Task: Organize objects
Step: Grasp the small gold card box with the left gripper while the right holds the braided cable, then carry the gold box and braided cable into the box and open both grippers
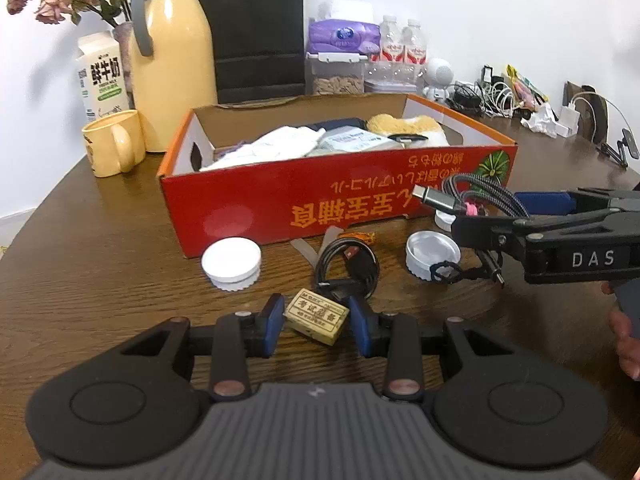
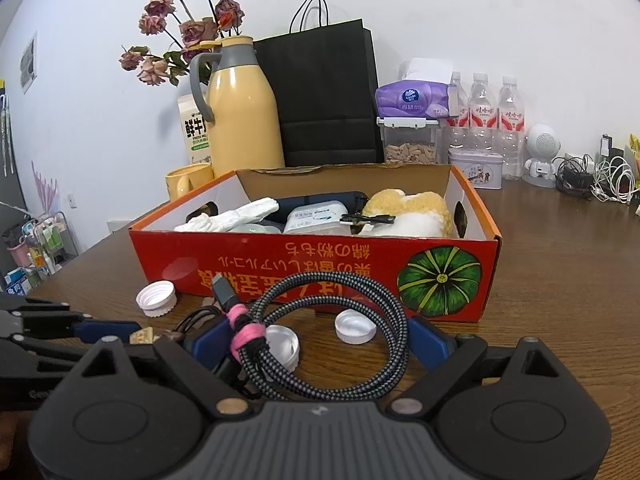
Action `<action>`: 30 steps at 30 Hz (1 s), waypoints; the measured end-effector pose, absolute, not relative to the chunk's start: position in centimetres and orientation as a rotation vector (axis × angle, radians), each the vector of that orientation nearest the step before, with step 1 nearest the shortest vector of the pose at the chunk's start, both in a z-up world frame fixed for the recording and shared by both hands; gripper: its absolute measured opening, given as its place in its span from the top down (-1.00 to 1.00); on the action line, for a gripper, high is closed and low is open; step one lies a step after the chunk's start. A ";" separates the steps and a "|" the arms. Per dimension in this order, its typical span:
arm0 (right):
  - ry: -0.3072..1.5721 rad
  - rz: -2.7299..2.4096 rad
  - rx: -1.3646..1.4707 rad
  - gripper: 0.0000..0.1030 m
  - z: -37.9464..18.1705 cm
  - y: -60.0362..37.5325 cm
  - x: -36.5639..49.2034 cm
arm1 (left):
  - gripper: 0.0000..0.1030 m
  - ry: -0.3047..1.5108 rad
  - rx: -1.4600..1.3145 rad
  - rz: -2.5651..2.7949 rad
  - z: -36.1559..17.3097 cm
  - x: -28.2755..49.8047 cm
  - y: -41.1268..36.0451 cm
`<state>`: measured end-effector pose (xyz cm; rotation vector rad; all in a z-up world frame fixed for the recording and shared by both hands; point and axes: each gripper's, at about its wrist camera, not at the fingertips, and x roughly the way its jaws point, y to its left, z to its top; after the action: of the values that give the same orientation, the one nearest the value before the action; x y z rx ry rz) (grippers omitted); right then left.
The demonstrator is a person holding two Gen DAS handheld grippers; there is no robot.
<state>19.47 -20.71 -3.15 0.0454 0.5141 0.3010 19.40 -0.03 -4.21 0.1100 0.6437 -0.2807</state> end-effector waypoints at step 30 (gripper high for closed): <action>0.379 0.275 -0.063 -0.80 2.4 -19.3 22.4 | 0.29 0.407 0.002 -0.212 4.1 23.3 -1.3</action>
<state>22.43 -19.29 2.42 -0.0633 0.3786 0.2749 23.33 -1.25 4.11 0.0016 0.4066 -0.2123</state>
